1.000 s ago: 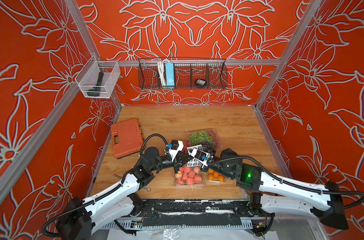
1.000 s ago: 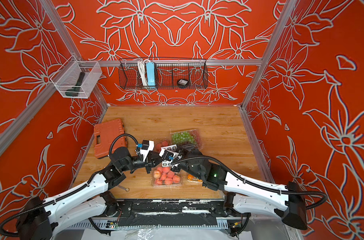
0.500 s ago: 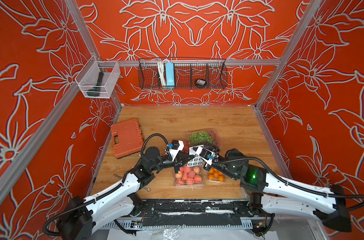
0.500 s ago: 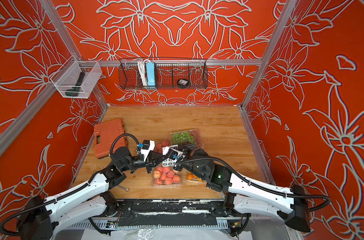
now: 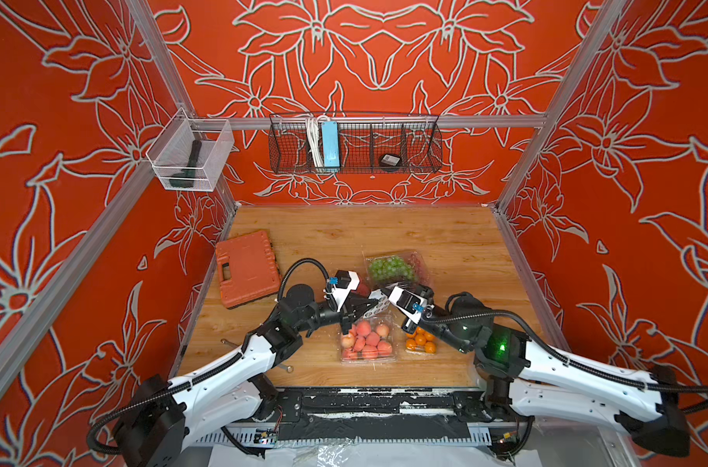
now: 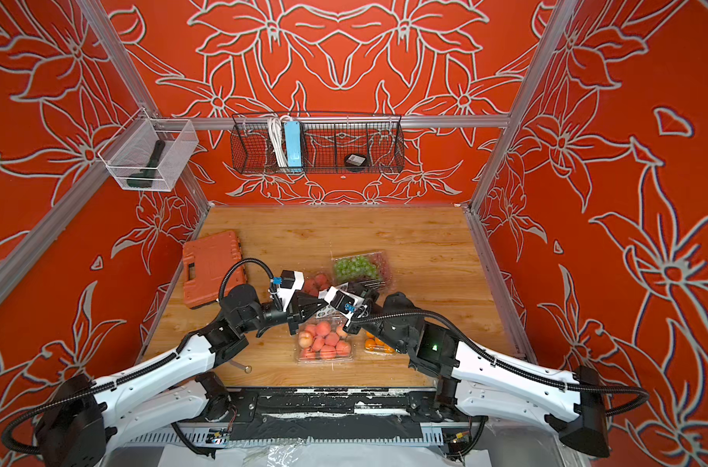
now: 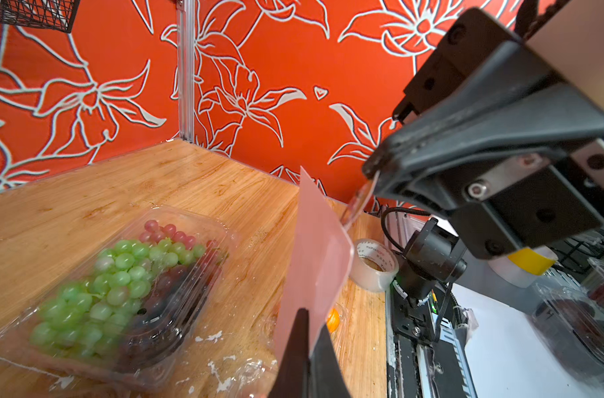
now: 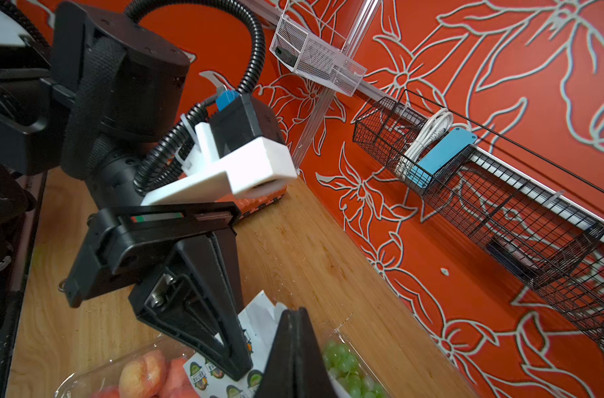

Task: Label fruit boxes
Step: Tear off the label from the label sticker, then place the label sticker at the center of the board, then stick the label on the fruit box.

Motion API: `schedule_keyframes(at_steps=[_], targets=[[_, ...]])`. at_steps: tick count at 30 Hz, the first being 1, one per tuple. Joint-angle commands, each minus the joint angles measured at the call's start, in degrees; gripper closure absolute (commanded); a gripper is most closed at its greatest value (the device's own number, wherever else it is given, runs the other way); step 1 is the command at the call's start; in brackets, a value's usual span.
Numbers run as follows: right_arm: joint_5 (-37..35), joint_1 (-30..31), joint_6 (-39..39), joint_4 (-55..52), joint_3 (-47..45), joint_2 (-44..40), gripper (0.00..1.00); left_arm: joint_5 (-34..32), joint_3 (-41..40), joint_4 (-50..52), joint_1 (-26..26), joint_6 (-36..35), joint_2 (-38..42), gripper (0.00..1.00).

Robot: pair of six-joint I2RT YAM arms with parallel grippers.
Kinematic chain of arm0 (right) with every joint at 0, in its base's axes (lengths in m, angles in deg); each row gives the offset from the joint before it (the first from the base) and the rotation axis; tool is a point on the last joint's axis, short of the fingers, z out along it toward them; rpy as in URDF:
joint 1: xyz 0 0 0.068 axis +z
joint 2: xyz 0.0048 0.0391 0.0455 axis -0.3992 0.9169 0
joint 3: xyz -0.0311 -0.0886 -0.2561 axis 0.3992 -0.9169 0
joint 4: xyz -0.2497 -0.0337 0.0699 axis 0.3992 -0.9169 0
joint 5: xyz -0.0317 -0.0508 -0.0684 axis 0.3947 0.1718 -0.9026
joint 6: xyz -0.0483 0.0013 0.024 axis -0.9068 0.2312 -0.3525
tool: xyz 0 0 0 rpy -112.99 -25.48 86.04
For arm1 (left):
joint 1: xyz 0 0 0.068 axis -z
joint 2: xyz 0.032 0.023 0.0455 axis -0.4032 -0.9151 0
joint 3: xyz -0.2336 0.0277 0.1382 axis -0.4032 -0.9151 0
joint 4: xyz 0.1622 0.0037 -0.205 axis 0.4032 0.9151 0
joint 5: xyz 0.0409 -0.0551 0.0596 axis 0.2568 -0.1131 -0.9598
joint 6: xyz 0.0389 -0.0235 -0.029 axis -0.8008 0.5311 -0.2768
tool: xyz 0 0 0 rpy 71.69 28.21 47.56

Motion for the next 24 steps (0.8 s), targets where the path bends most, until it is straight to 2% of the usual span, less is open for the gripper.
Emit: schedule_keyframes(at_steps=[1, 3, 5, 10, 12, 14, 15, 18, 24], targets=[[-2.11, 0.07, 0.64, 1.86, -0.86, -0.11, 1.00, -4.00, 1.50, 1.29, -1.30, 3.74, -2.30, 1.00], [-2.96, -1.02, 1.57, 2.02, -0.35, 1.57, 1.00, -5.58, 0.77, 1.90, -5.84, 9.46, -3.08, 1.00], [-0.89, -3.02, 3.55, 1.49, 0.46, 3.08, 1.00, -1.45, -1.81, -1.05, -10.42, 13.11, -2.88, 1.00], [4.53, -4.80, 5.18, 0.74, 1.27, 3.45, 1.00, 3.79, -4.00, -2.50, -11.04, 13.49, -1.36, 1.00], [5.04, -4.87, 5.49, 1.48, 0.67, 3.56, 1.00, -0.31, -4.83, -0.76, -11.04, 14.07, 0.66, 1.00], [3.55, -5.32, 5.34, 4.15, 0.19, 6.38, 1.00, -10.46, -5.59, 4.24, -12.03, 16.53, 2.03, 1.00], [2.97, -5.69, 5.39, 3.97, 0.96, 8.66, 1.00, -13.22, -6.29, 5.62, -13.06, 17.70, 2.34, 1.00], [1.04, -6.60, 6.57, 0.42, 5.45, 17.00, 1.00, -17.48, -8.18, 9.63, -17.32, 20.33, 1.81, 1.00], [2.66, -8.63, 9.40, -3.27, 12.89, 31.31, 1.00, -29.34, -10.20, 16.36, -19.39, 21.26, 2.60, 1.00]])
